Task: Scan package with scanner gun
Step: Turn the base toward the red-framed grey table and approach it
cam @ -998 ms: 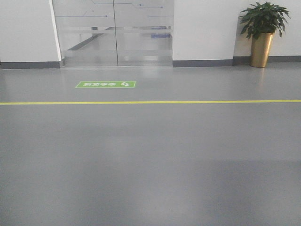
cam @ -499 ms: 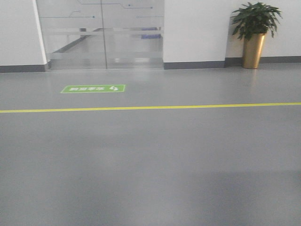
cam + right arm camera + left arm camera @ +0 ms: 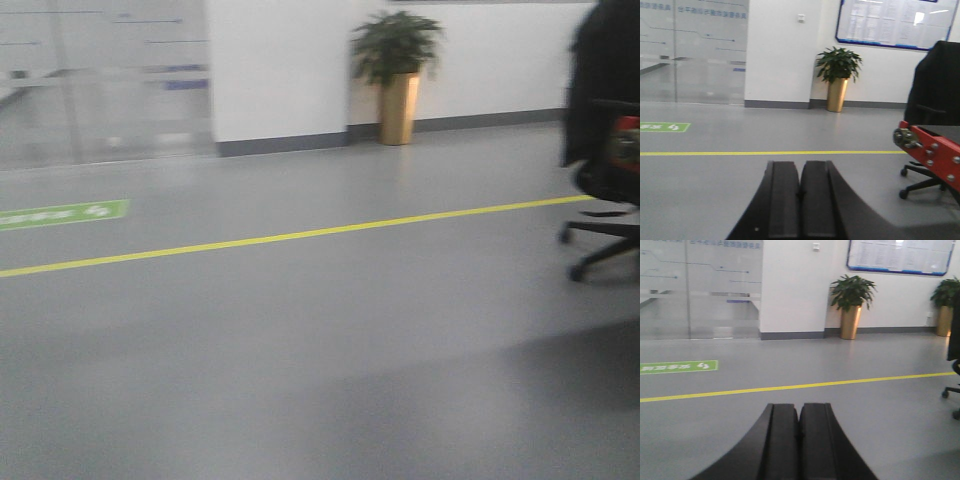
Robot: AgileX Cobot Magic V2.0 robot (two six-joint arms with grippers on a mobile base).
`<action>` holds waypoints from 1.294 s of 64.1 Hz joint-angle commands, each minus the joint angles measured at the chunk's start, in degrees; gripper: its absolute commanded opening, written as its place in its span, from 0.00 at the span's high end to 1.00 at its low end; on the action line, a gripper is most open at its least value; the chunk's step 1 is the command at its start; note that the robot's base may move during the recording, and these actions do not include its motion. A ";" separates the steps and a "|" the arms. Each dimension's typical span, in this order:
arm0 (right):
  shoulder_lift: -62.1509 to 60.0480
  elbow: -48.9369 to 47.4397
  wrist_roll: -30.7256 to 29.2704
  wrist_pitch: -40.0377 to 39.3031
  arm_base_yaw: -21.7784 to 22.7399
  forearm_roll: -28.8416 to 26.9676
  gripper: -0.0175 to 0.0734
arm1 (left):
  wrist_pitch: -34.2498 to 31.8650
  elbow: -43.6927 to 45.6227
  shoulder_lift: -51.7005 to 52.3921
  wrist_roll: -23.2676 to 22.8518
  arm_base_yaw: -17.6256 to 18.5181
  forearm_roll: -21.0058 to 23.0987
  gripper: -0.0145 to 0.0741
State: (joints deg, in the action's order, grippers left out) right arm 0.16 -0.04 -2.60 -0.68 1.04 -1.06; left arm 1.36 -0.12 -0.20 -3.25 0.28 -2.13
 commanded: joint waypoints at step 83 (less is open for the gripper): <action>-0.16 0.04 -0.09 -1.02 -0.05 0.29 0.99 | -0.97 0.12 0.20 -0.25 0.28 0.01 0.96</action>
State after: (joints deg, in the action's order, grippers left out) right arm 0.16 -0.04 -2.60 -0.68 1.04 -1.06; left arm 1.36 -0.12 -0.20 -3.25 0.28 -2.13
